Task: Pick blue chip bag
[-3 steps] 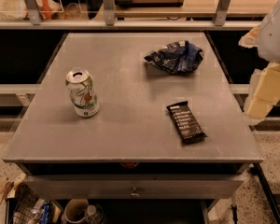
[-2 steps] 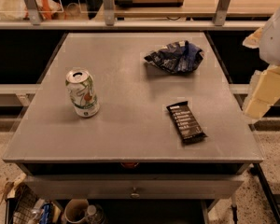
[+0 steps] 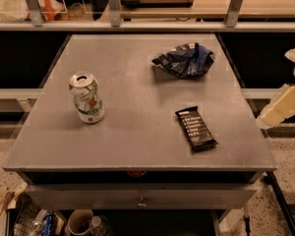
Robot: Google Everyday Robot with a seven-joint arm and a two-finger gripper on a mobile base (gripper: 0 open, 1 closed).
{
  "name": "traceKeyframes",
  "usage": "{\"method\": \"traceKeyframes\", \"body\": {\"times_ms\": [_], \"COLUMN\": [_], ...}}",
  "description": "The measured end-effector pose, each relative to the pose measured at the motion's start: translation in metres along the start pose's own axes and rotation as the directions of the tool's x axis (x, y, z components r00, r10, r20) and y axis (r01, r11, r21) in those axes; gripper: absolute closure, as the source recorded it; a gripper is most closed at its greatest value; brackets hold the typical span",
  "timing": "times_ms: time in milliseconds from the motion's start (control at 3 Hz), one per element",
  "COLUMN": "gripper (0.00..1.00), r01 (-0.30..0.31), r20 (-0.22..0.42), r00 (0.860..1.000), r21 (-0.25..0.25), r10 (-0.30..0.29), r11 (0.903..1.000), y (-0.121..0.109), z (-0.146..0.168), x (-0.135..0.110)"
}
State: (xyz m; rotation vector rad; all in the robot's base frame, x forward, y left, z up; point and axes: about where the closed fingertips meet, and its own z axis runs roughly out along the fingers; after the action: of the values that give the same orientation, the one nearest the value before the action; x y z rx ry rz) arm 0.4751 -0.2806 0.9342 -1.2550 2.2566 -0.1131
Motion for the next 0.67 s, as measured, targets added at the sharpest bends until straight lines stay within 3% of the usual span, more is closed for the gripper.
{"method": "traceKeyframes", "body": {"times_ms": [333,667], "gripper": [0.00,0.00], "r01": [-0.135,-0.260], "r20": [0.146,0.322], "r00": [0.981,0.923], "r21": [0.060,0.115], "r10": [0.125,0.212], "r11": [0.9891,0.9587], "y": [-0.019,-0.047], "z": [0.008,0.010], "x": [0.016,0.017]}}
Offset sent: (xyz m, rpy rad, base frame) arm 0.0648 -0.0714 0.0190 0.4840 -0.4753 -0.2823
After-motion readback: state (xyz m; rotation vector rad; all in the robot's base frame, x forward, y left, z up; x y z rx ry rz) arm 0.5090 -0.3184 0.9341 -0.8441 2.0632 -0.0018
